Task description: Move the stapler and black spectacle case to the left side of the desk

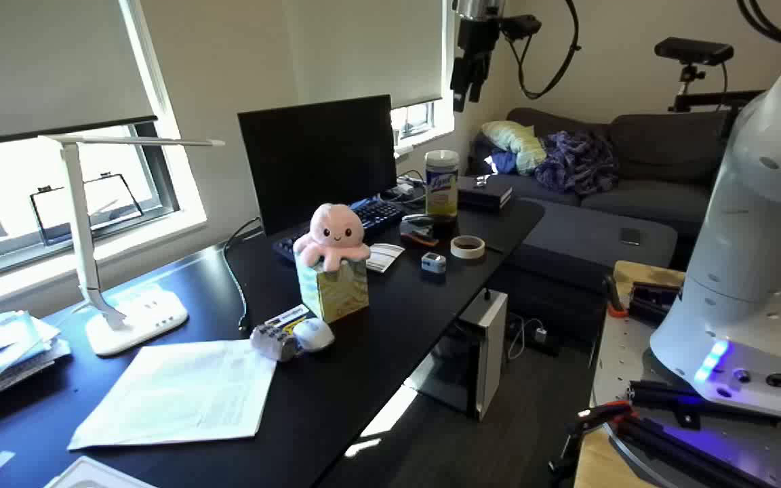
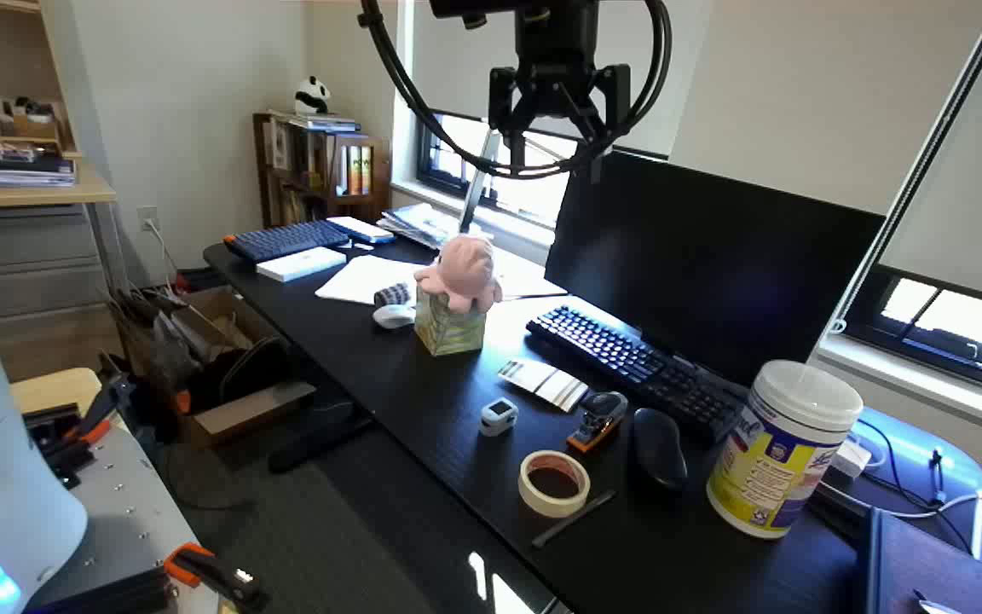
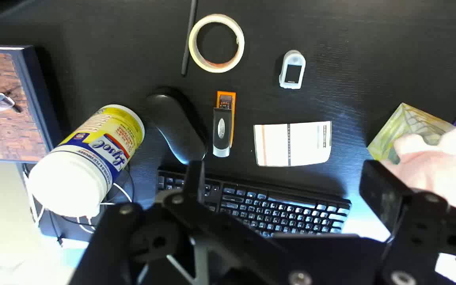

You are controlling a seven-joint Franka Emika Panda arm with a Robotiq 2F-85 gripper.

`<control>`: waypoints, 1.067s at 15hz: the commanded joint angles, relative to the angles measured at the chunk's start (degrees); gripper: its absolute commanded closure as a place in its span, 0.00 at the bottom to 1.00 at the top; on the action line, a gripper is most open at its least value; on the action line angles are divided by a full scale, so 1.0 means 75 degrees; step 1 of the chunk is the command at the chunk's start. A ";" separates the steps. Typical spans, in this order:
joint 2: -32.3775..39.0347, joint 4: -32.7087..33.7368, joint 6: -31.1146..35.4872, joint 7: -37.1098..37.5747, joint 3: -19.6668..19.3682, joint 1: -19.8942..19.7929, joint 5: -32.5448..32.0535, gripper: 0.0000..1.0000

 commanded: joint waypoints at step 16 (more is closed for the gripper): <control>0.6498 0.5617 -0.0225 -0.2740 0.0221 -0.1312 0.0700 0.00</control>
